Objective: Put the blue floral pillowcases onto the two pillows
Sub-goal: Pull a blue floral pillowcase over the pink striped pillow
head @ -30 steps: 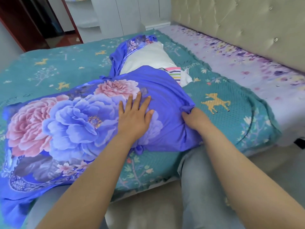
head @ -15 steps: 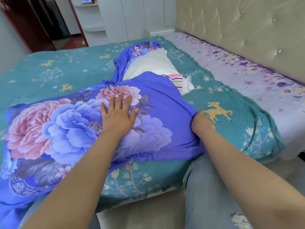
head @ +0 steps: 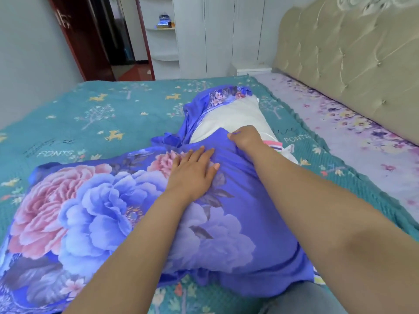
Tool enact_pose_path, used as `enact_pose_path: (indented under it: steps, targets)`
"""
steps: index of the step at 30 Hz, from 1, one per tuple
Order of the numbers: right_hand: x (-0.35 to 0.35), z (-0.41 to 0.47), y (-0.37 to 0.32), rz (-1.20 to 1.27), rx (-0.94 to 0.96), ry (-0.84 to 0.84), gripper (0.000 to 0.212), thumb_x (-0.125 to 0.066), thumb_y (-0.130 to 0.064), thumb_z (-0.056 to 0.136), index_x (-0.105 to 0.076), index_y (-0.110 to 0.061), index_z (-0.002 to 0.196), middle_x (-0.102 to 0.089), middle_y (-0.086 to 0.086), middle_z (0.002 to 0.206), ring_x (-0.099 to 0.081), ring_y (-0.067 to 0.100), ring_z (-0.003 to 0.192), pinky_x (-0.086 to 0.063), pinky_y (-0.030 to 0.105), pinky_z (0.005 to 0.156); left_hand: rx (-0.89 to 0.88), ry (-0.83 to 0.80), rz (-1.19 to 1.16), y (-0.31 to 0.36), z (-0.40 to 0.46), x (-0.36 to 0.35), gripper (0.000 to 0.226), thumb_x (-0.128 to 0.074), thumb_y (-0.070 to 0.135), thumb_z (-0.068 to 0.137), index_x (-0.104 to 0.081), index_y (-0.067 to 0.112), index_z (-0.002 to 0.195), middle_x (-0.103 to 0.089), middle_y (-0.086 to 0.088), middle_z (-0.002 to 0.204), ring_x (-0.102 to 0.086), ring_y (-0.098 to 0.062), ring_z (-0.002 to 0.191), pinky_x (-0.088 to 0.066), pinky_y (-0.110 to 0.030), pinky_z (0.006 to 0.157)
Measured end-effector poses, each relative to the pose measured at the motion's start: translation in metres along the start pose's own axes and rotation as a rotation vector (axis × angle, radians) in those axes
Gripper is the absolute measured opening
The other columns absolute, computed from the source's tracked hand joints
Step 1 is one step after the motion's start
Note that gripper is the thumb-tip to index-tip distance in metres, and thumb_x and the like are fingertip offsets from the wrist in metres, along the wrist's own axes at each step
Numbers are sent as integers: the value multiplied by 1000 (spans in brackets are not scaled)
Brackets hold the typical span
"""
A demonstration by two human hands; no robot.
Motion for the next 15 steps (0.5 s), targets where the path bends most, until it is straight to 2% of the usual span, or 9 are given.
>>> enact_pose_path:
  steps: [2,5,8,10,13,15]
  targets:
    - [23,12,-4,-65,52,120,26,-52,-29,93,-63,-9,104,-65,17,108,-59,33,102,-44,33,83,53,4,-25,-9,17,2,52,-27,50,97,-23,34,147,-17,4,157,-16,-20,144,-9,-47,116]
    - [56,24,47,-178,-122,249,29,-43,-26,96,-56,-10,116,-60,18,119,-56,36,110,-43,37,88,120,-34,32,-28,33,-1,55,-27,52,97,-20,32,148,-16,2,158,-14,-19,145,-6,-47,116]
    - [47,15,126,-127,-339,182,32,-44,-17,91,-56,-3,117,-58,22,123,-55,37,114,-43,40,94,130,-50,104,-40,38,-9,56,-25,55,96,-22,31,147,-19,2,157,-17,-18,144,-6,-50,116]
    - [34,6,157,-93,-387,152,32,-43,-18,88,-57,-5,114,-61,21,118,-58,34,110,-45,40,93,137,-72,129,-49,44,-9,57,-24,57,95,-25,31,146,-22,3,155,-18,-18,143,-8,-55,114]
    - [24,2,165,-88,-394,128,34,-40,-25,94,-49,-6,121,-57,20,123,-53,35,115,-41,40,95,188,-190,133,-66,60,-7,61,-24,60,93,-25,29,146,-21,4,156,-20,-19,143,-10,-57,113]
    - [21,1,153,-61,-414,79,38,-37,-21,96,-45,-6,129,-52,21,129,-51,35,118,-41,38,94,193,-258,145,-66,71,-9,63,-23,62,93,-24,29,147,-19,5,157,-18,-20,144,-9,-58,112]
Point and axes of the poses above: each hand's wrist, its own z-axis towards the middle knuckle, its own x-axis out of the back of the hand, y = z × x, the point moved 4 cm from there along z, towards the middle knuckle
